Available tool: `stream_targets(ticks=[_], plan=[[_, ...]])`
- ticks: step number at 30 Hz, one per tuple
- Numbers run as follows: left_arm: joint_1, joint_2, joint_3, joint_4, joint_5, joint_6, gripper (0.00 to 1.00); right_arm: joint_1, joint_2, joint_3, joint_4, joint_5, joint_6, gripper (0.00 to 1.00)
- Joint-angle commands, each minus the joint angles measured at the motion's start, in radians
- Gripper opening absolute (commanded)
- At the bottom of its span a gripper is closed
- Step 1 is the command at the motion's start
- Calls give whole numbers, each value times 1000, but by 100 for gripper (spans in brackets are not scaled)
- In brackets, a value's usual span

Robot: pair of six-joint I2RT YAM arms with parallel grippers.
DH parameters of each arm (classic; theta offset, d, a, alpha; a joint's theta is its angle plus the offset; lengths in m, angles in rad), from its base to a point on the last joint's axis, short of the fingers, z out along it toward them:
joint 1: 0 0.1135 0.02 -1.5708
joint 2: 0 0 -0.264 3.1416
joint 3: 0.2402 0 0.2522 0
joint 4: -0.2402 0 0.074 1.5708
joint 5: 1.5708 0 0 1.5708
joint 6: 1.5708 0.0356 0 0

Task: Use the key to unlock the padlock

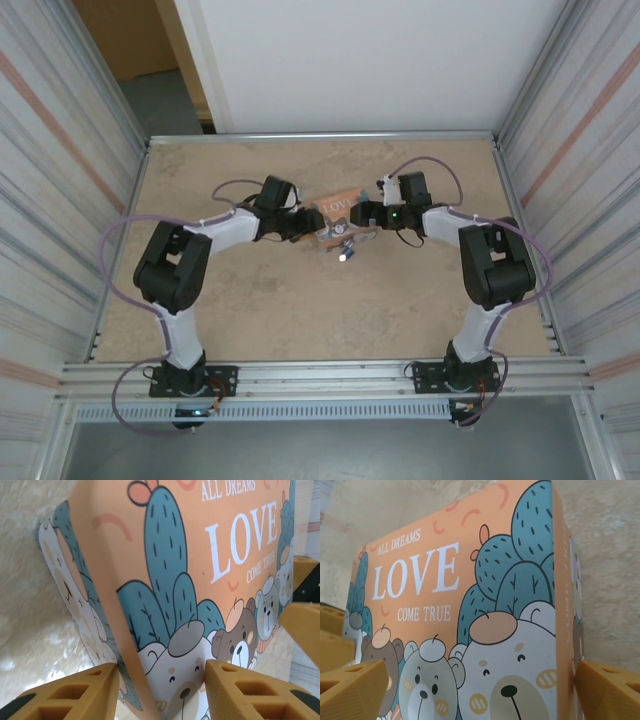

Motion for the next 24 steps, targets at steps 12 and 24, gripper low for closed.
stream_targets(ticks=[12, 24], plan=[[1, -155, -174, -15, -71, -71, 52, -5, -66, -8, -1, 84, -9, 99], [0, -362, -193, -92, -98, -12, 54, -60, -369, -274, 54, 75, 102, 97]])
